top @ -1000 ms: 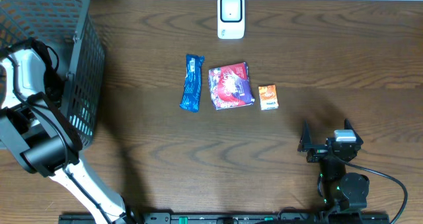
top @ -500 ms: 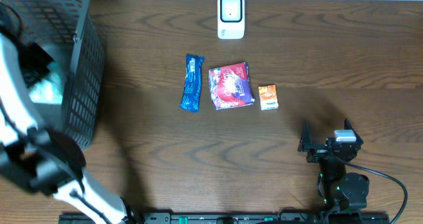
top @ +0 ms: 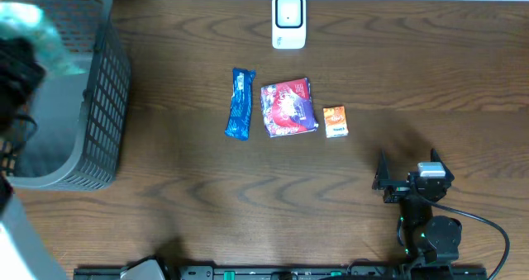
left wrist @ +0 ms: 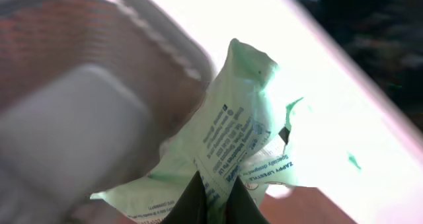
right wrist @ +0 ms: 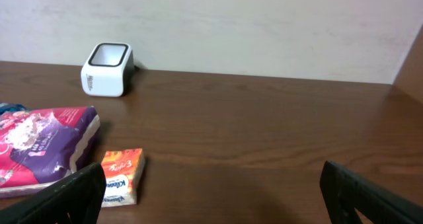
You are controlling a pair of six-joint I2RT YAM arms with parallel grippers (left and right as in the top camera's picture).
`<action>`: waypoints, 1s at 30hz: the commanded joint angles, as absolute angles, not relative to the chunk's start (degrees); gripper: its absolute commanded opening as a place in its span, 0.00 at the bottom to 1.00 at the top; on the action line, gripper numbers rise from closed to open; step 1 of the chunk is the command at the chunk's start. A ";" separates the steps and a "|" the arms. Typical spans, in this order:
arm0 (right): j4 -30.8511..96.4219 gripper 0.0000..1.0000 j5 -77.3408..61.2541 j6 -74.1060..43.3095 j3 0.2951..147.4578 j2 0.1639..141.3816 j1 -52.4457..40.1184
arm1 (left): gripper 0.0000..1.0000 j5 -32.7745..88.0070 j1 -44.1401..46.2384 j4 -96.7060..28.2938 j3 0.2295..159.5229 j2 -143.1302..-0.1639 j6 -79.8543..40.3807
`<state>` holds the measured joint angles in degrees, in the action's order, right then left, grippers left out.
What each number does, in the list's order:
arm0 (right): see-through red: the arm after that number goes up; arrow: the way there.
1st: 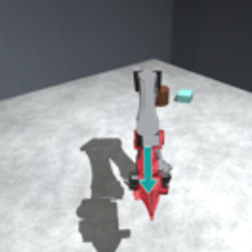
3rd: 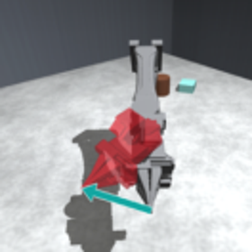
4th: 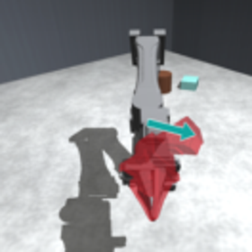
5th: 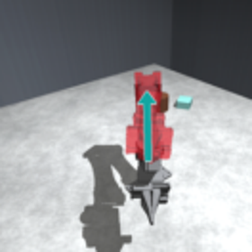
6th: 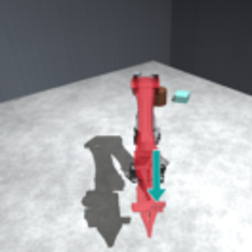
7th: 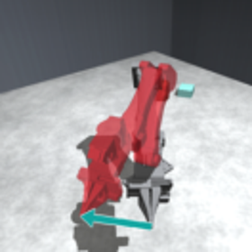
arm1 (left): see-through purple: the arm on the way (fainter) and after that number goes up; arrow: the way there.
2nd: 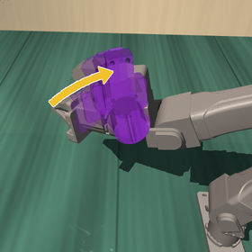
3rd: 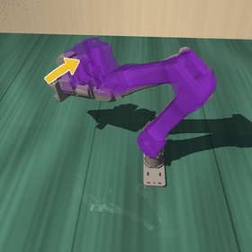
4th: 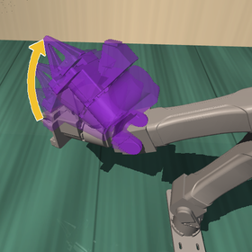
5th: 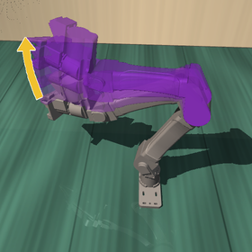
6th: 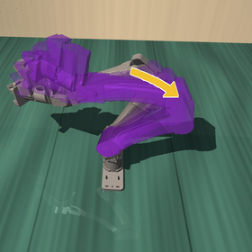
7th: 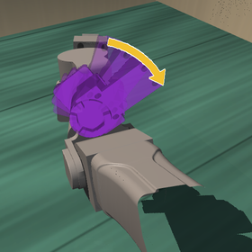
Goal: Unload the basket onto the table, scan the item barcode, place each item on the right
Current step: 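Reach into the basket and grasp the pale green packet with left gripper, then carry the green packet past the scanner and release it right of the orange packet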
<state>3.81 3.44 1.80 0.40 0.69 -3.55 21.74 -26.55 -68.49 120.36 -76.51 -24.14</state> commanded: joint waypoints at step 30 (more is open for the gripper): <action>4.03 0.99 3.53 2.24 0.30 0.32 -3.31 | 0.07 28.71 25.78 -49.17 120.88 -115.98 -31.77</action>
<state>3.79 3.44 1.80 0.40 0.69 -3.55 29.04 22.72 -51.16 120.36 -111.48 -30.39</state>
